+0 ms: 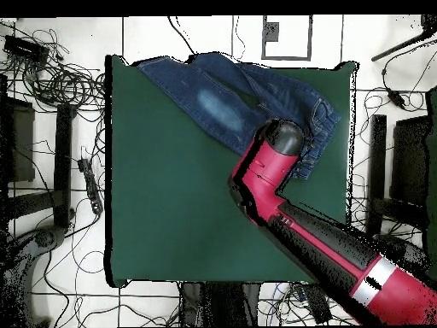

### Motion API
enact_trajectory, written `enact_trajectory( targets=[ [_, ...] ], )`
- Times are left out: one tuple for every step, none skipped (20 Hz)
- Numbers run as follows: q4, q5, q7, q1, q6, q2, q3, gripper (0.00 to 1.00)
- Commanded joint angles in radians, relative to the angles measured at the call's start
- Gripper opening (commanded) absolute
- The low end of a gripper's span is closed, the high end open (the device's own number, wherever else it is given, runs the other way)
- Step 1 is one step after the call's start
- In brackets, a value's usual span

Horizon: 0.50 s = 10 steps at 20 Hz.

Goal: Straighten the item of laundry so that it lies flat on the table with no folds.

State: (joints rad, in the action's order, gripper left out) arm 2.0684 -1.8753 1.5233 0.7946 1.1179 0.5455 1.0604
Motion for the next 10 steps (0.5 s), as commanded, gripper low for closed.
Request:
enact_trajectory(
  targets=[
    [0.062, -0.023, 0.064, -0.032, -0.099, -0.054, -0.126, 1.0],
    [0.06, -0.03, 0.059, -0.032, -0.098, -0.055, -0.127, 1.0],
    [0.058, -0.029, 0.055, -0.034, -0.097, -0.059, -0.132, 1.0],
    [0.054, -0.031, 0.047, -0.034, -0.096, -0.064, -0.135, 1.0],
    [0.052, -0.031, 0.04, -0.034, -0.096, -0.068, -0.14, 1.0],
    [0.048, -0.027, 0.038, -0.037, -0.096, -0.073, -0.146, 1.0],
    [0.045, -0.024, 0.034, -0.038, -0.097, -0.077, -0.151, 1.0],
    [0.04, -0.022, 0.028, -0.038, -0.098, -0.085, -0.155, 1.0],
    [0.035, -0.02, 0.021, -0.038, -0.099, -0.093, -0.159, 1.0],
    [0.032, -0.012, 0.02, -0.04, -0.103, -0.1, -0.167, 1.0]
  ],
)
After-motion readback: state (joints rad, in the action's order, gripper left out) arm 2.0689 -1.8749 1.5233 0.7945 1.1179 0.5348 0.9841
